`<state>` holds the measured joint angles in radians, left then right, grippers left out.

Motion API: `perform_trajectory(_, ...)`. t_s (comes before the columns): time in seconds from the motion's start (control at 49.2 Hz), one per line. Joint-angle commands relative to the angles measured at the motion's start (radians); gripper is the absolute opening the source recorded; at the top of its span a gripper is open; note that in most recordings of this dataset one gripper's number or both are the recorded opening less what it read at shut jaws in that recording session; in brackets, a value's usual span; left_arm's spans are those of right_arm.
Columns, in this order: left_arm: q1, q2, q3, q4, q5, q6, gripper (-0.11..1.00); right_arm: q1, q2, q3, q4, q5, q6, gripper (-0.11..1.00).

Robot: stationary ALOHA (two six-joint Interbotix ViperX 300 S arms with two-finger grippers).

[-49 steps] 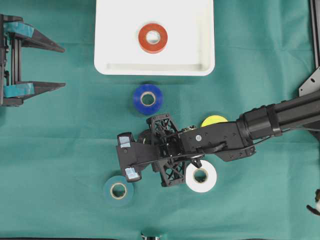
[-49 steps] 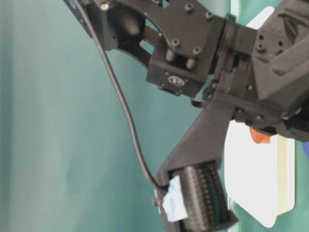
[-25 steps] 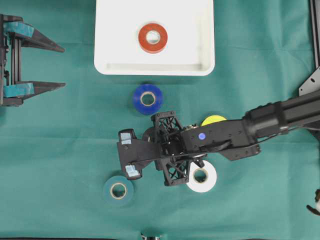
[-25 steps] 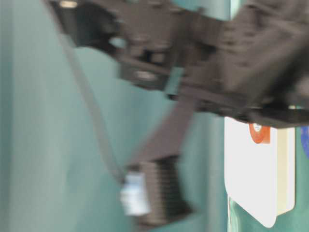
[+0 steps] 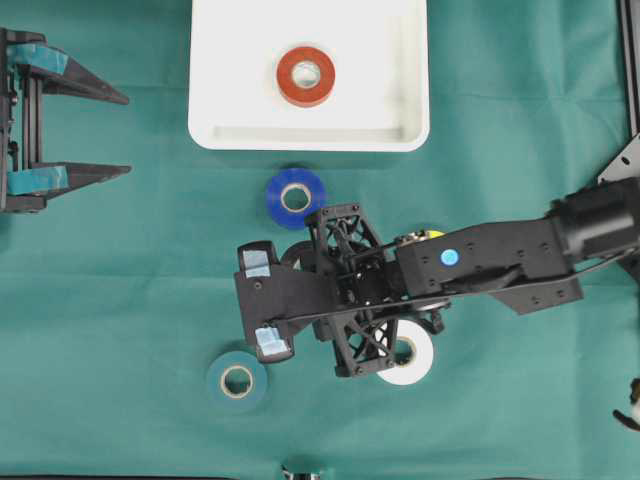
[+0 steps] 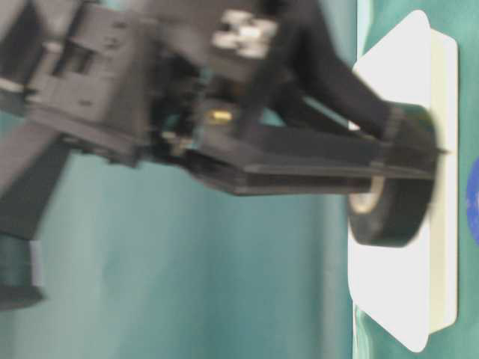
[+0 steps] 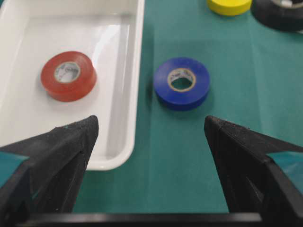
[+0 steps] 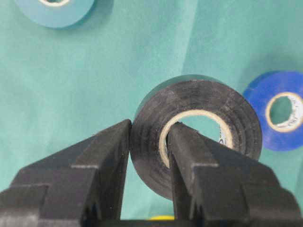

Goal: Pick up the tape from a random location and place it into the white case.
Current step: 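Lift the black tape roll with the right gripper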

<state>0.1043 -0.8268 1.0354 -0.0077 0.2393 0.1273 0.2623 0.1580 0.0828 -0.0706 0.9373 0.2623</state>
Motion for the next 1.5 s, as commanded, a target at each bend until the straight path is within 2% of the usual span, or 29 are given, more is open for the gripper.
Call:
perform_trajectory(0.0,0.000,0.003,-0.018,-0.002,-0.009,0.002,0.99,-0.003,-0.052,-0.049,-0.006,0.035,0.003,0.25)
perform_trajectory(0.427,0.000,0.003,-0.018,-0.002,-0.008,0.002,0.99,-0.005,-0.097,-0.097,-0.034,0.115,0.003,0.25)
perform_trajectory(1.483,-0.002,0.003,-0.018,-0.002,-0.008,0.002,0.99,-0.002,-0.097,-0.098,-0.032,0.115,0.006,0.25)
